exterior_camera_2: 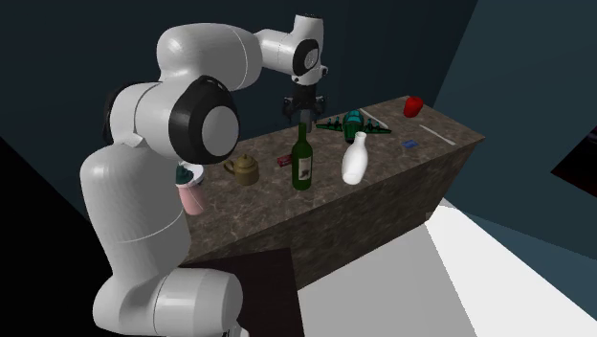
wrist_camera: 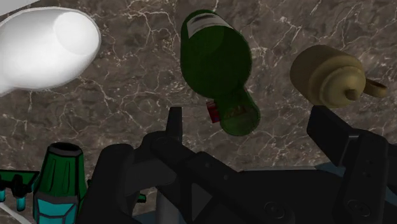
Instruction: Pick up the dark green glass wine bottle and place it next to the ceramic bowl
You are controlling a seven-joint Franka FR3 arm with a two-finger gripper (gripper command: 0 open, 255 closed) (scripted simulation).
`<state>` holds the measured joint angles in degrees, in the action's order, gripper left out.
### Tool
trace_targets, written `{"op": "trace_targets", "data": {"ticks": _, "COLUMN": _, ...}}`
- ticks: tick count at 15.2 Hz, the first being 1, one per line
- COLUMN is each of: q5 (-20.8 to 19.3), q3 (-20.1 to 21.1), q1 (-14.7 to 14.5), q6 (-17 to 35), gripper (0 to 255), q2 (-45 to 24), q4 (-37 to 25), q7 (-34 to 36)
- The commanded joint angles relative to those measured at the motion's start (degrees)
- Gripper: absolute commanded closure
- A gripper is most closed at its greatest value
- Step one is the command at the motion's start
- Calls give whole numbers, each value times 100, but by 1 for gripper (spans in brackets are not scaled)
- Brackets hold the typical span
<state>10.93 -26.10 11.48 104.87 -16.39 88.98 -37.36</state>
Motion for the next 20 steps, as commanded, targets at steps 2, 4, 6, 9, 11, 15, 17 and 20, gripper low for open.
{"op": "trace_targets", "data": {"ticks": 2, "q5": 77, "q3": 18, "q1": 32, "q6": 156, "gripper": 0, "q2": -133, "q4": 45, "q7": -61}}
{"op": "trace_targets", "data": {"ticks": 4, "q5": 93, "q3": 27, "q1": 23, "q6": 299, "gripper": 0, "q2": -155, "q4": 169, "q7": -74}}
{"op": "trace_targets", "data": {"ticks": 6, "q5": 117, "q3": 40, "q1": 15, "q6": 481, "gripper": 0, "q2": -192, "q4": 318, "q7": -92}}
{"op": "trace_targets", "data": {"ticks": 9, "q5": 117, "q3": 40, "q1": 15, "q6": 481, "gripper": 0, "q2": -192, "q4": 318, "q7": -92}}
{"op": "trace_targets", "data": {"ticks": 11, "q5": 117, "q3": 40, "q1": 15, "q6": 481, "gripper": 0, "q2": -192, "q4": 318, "q7": -92}}
{"op": "trace_targets", "data": {"ticks": 15, "q5": 117, "q3": 40, "q1": 15, "q6": 479, "gripper": 255, "q2": -192, "q4": 317, "q7": -93}}
{"op": "trace_targets", "data": {"ticks": 17, "q5": 117, "q3": 40, "q1": 15, "q6": 479, "gripper": 255, "q2": -192, "q4": 317, "q7": -93}}
{"op": "trace_targets", "data": {"ticks": 20, "q5": 117, "q3": 40, "q1": 15, "q6": 481, "gripper": 255, "q2": -191, "q4": 319, "q7": -92}}
